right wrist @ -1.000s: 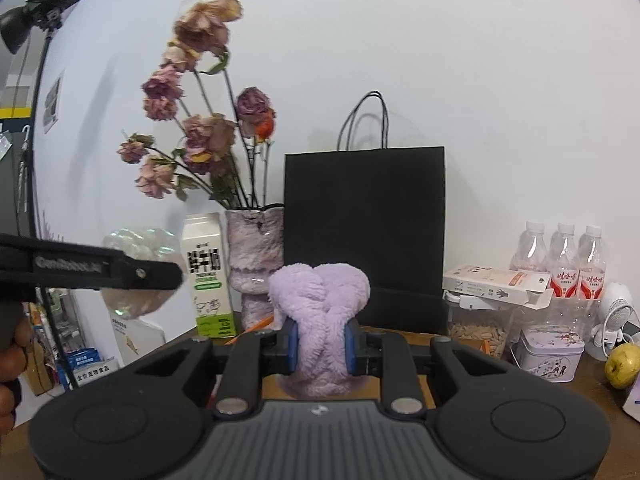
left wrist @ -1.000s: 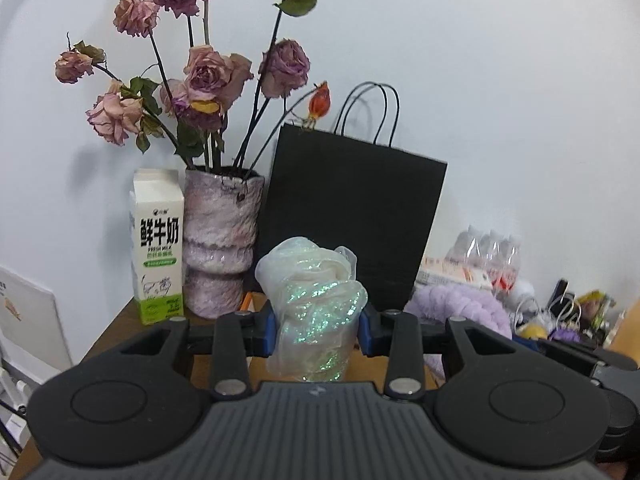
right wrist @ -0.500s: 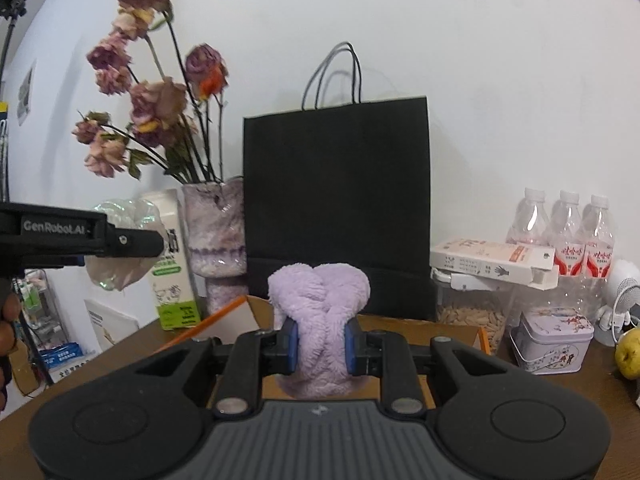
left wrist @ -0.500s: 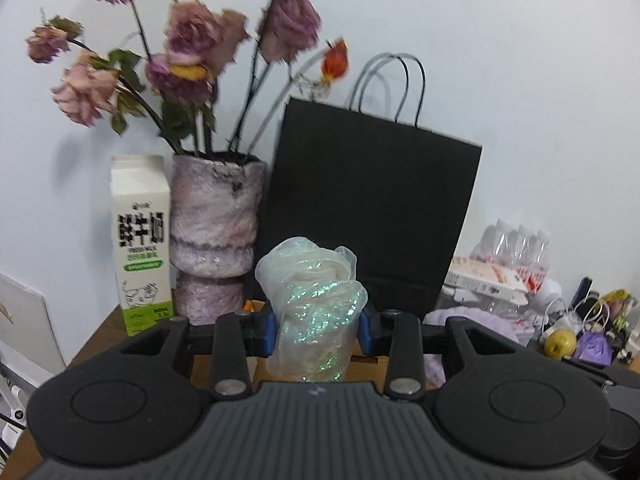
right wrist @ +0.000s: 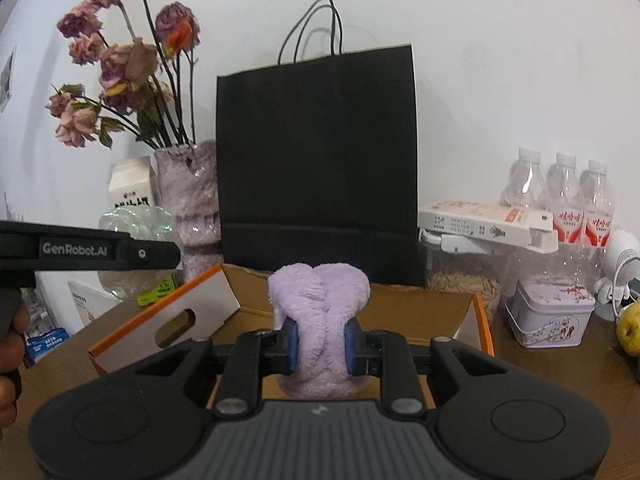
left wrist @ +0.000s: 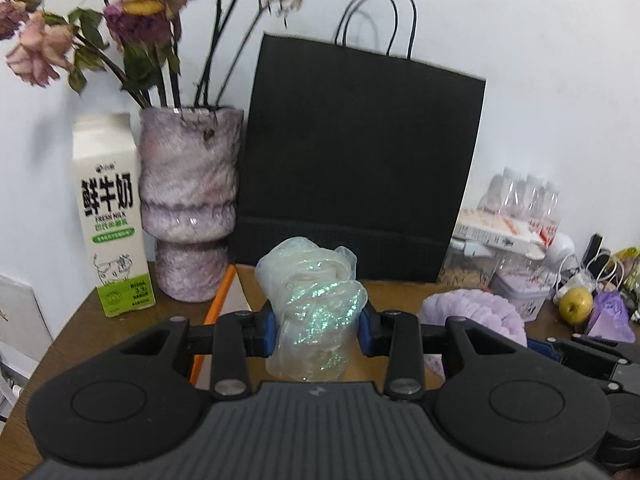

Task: Organize objects
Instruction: 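Carry the plastic bag and lavender headband with both tools to the red box, then open both tools to drop the bag and headband into the box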

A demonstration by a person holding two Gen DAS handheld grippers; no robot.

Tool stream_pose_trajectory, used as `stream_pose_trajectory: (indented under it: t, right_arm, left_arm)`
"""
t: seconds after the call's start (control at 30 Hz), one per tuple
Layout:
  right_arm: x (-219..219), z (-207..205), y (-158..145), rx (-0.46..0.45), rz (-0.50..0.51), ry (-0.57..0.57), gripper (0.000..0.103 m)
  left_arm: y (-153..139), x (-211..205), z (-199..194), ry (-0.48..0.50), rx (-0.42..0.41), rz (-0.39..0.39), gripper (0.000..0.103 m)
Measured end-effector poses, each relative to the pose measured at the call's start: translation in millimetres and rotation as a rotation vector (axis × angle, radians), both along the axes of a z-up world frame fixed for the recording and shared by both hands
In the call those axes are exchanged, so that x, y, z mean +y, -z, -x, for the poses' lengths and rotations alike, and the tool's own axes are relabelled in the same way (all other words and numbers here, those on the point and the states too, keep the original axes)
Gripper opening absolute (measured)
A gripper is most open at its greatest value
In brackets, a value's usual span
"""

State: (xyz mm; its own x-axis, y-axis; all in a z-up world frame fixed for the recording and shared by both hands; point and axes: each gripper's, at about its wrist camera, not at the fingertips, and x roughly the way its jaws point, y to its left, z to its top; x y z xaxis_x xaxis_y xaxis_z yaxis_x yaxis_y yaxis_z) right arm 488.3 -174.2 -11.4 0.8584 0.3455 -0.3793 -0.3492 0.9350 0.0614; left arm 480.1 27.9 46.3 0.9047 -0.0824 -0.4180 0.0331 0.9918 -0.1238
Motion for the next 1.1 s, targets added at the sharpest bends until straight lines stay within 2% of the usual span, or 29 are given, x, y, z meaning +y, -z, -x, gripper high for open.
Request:
stream_pose_trajectory:
  t: [0.27, 0.33, 0.37, 0.43, 0.47, 0.5, 0.53, 0.57, 0.6, 1.1]
  right_arm:
    - [-1.1, -6.2, 7.4, 0.034, 0.016, 0.023, 0.021]
    - [-1.0, -7.2, 7.6, 0.04, 0.022, 0.031, 0.023]
    - [-0.9, -7.7, 8.2, 0.045, 0.025, 0.036, 0.025]
    - [-1.3, -8.6, 9.1, 0.05, 0.032, 0.057, 0.037]
    - [-1.4, -8.9, 9.7, 0.054, 0.039, 0.07, 0.044]
    - [-1.5, -9.4, 10.1, 0.056, 0.044, 0.083, 0.065]
    - [-1.8, -9.1, 10.1, 0.053, 0.046, 0.098, 0.09]
    - [-1.9, -9.0, 9.8, 0.045, 0.05, 0.113, 0.099]
    - [-2.0, -8.3, 9.4, 0.039, 0.056, 0.129, 0.103]
    - [-2.3, -1.7, -2.5, 0.029, 0.056, 0.124, 0.103]
  left_arm:
    - [16.3, -3.9, -14.4, 0.012, 0.038, -0.021, 0.038]
    - [18.2, -4.6, -15.0, 0.013, 0.038, -0.026, 0.041]
    - [18.7, -4.7, -15.6, 0.014, 0.038, -0.027, 0.046]
    - [19.4, -4.7, -15.5, 0.003, 0.036, -0.028, 0.068]
    - [19.5, -3.7, -15.5, -0.008, 0.03, -0.023, 0.097]
    - [19.3, -2.5, -14.4, -0.025, 0.015, -0.015, 0.103]
    - [18.9, -1.0, -12.5, -0.051, -0.006, -0.01, 0.103]
    - [18.0, -0.1, -12.6, -0.068, -0.009, -0.012, 0.103]
    - [17.1, 0.7, -13.1, -0.07, -0.009, -0.011, 0.103]
    - [-0.4, 0.0, 3.3, -0.066, -0.068, -0.02, 0.103]
